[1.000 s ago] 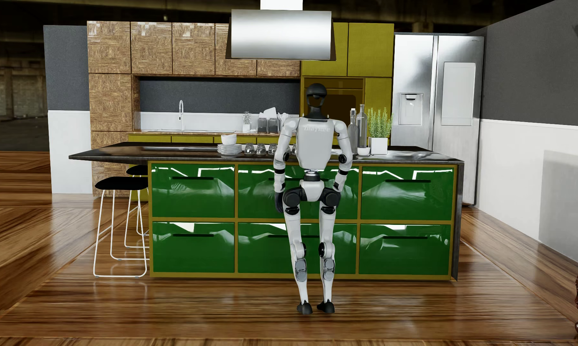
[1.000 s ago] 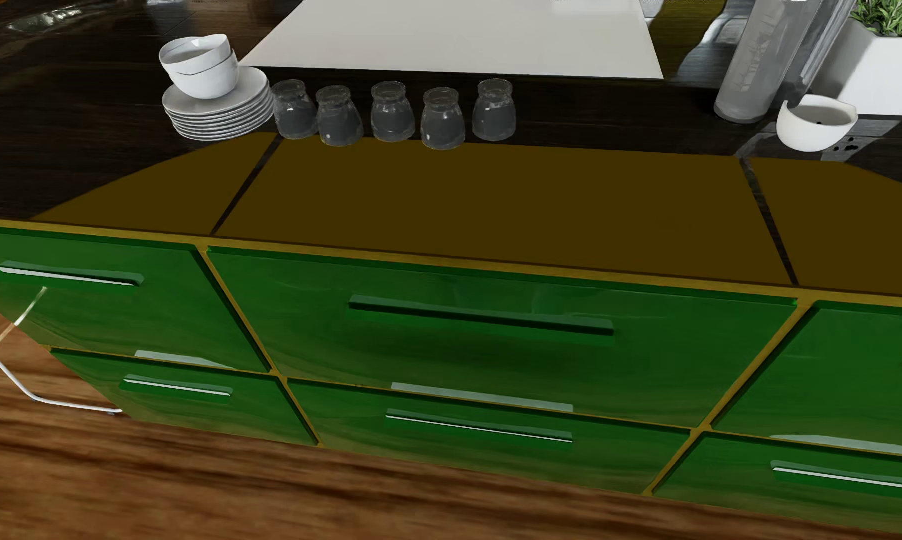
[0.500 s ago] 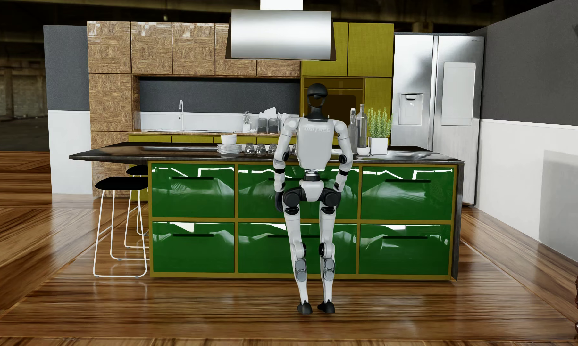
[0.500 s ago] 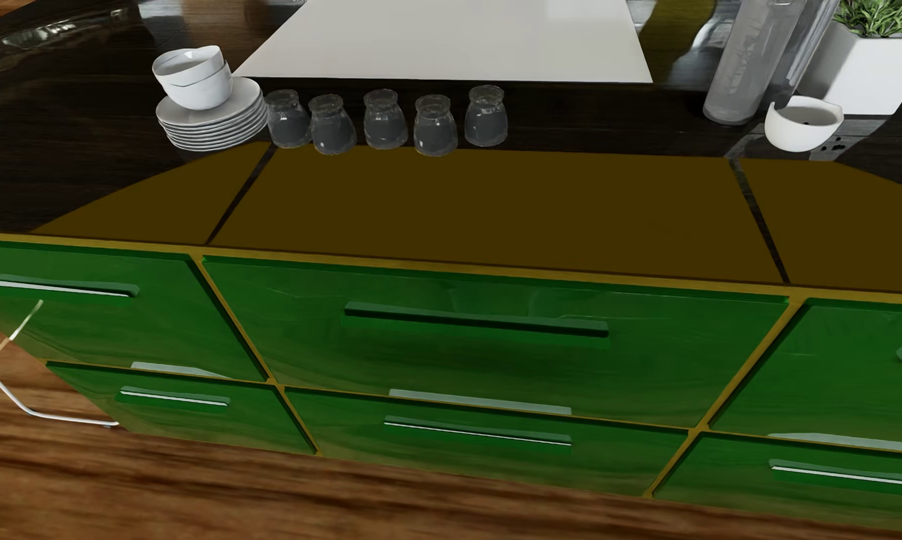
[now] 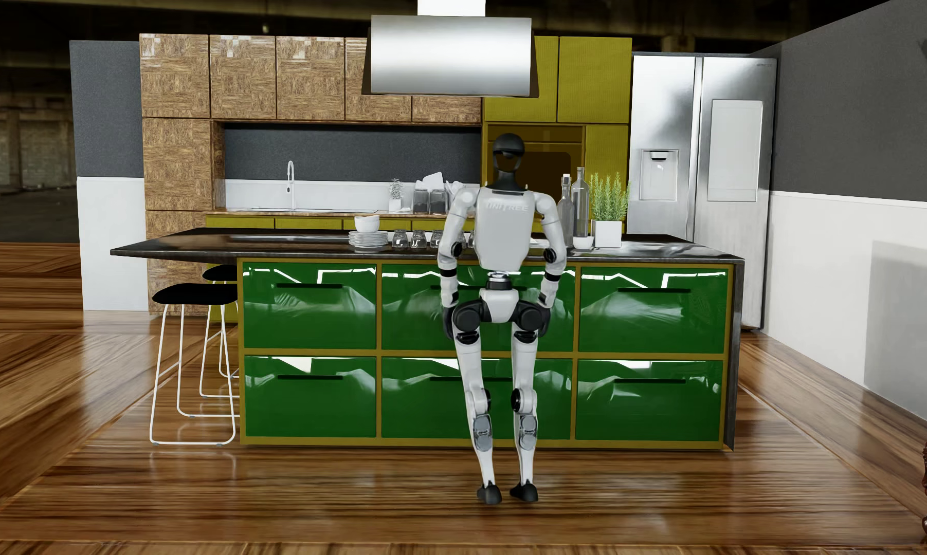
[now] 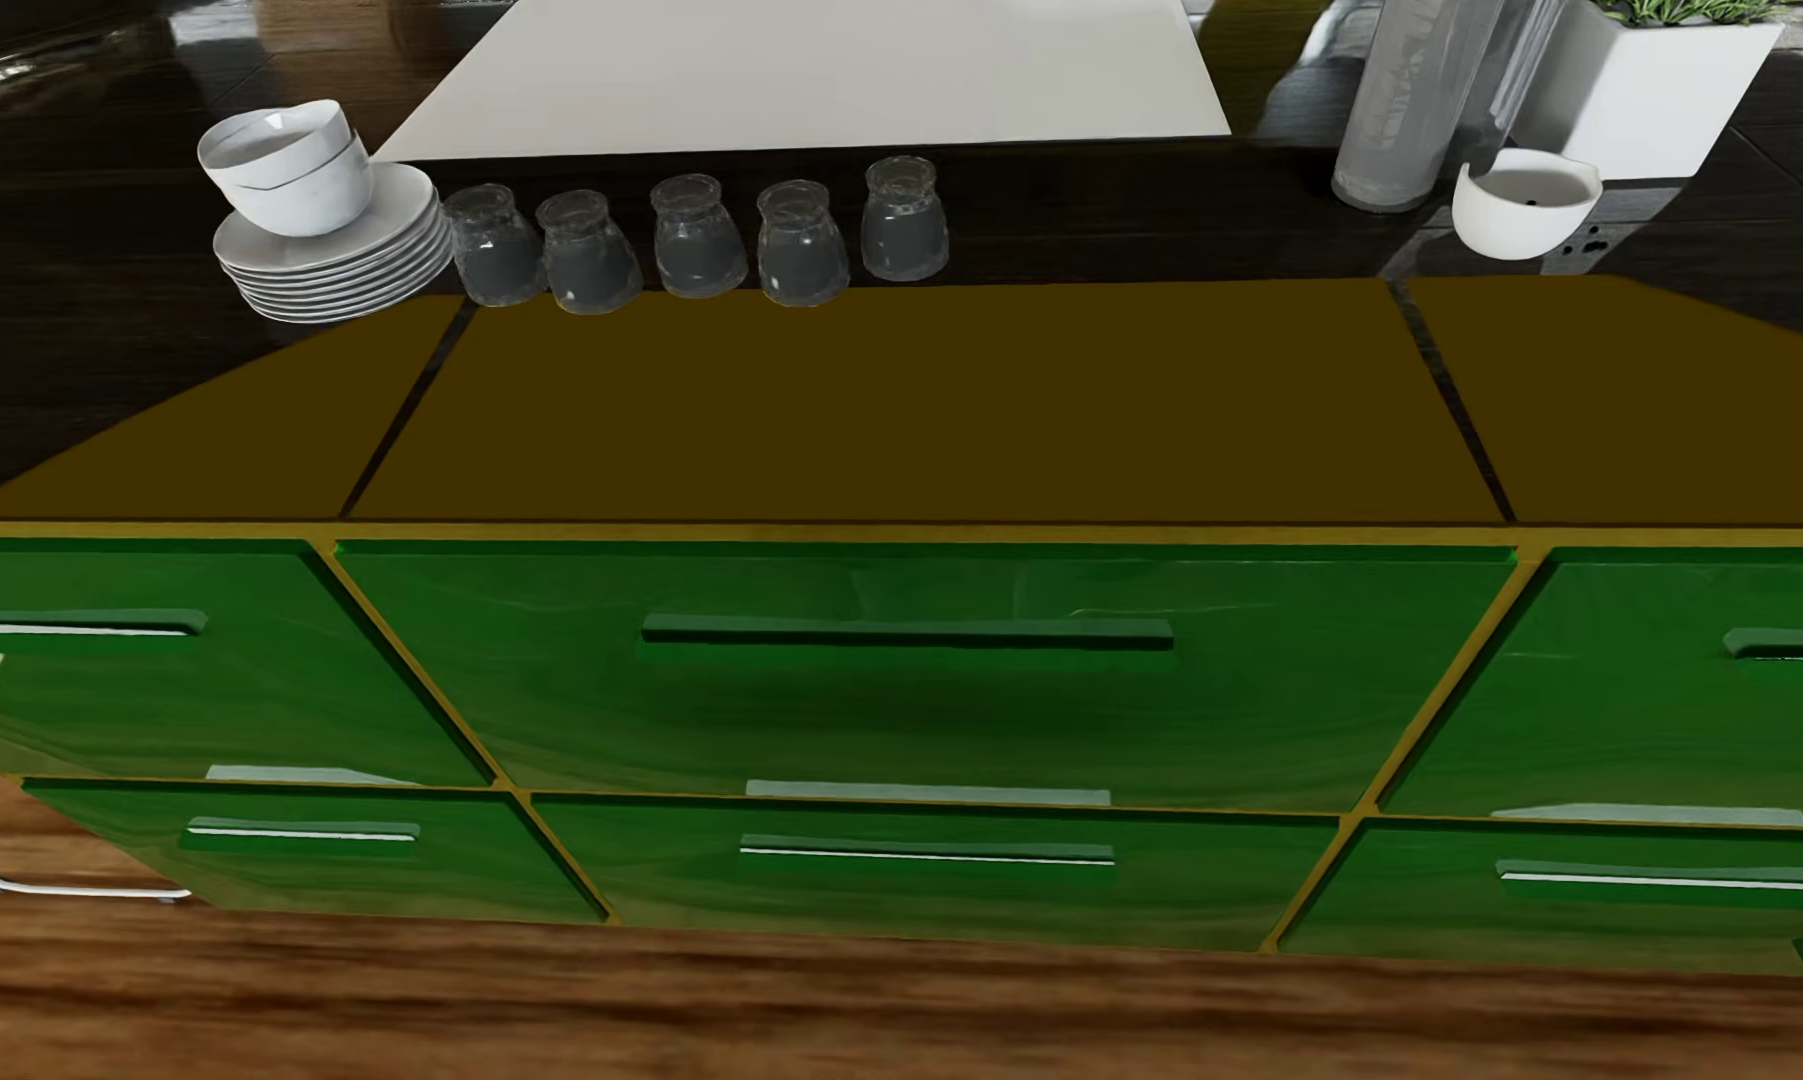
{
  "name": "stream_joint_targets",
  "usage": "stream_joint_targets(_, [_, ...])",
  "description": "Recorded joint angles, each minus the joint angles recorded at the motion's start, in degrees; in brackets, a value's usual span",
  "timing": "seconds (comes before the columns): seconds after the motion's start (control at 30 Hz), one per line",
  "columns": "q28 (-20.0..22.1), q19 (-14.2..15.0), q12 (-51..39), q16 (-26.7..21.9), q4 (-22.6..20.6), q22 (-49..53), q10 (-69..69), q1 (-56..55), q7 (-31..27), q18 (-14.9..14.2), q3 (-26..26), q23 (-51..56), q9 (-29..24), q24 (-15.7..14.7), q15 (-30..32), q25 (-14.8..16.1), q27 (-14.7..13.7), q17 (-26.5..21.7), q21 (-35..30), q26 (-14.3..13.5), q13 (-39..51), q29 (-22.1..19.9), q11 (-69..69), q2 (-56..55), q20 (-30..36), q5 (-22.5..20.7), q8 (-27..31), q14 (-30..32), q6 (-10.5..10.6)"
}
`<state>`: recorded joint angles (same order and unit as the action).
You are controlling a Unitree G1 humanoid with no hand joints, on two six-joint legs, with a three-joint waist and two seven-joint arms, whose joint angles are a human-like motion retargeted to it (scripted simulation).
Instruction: Walk to the corner
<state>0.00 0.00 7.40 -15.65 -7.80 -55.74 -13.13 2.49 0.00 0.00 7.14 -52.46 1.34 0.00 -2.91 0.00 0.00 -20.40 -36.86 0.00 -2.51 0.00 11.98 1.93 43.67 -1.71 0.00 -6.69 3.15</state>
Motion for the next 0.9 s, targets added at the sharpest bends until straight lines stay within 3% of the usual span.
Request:
stream_joint_targets(0.3, [0.00, 0.00, 1.23, 0.37, 1.22, 2.70, -0.24, -0.27, 0.00, 0.00, 5.40, -0.47, -1.63, 0.00, -0.46, 0.00, 0.00, -1.63, 0.74, 0.00, 3.03, 0.00, 0.10, -0.47, -0.37, -1.35, 0.00, 0.06, 3.76])
stream_joint_targets(0.9, [0.00, 0.00, 1.31, 0.53, 1.13, 4.01, 0.72, 0.85, 0.00, 0.00, 6.61, -0.60, -1.43, 0.00, -1.40, 0.00, 0.00, -1.88, 0.84, 0.00, 2.92, 0.00, 0.61, -0.52, 0.53, -0.98, 0.00, 0.08, 4.33])
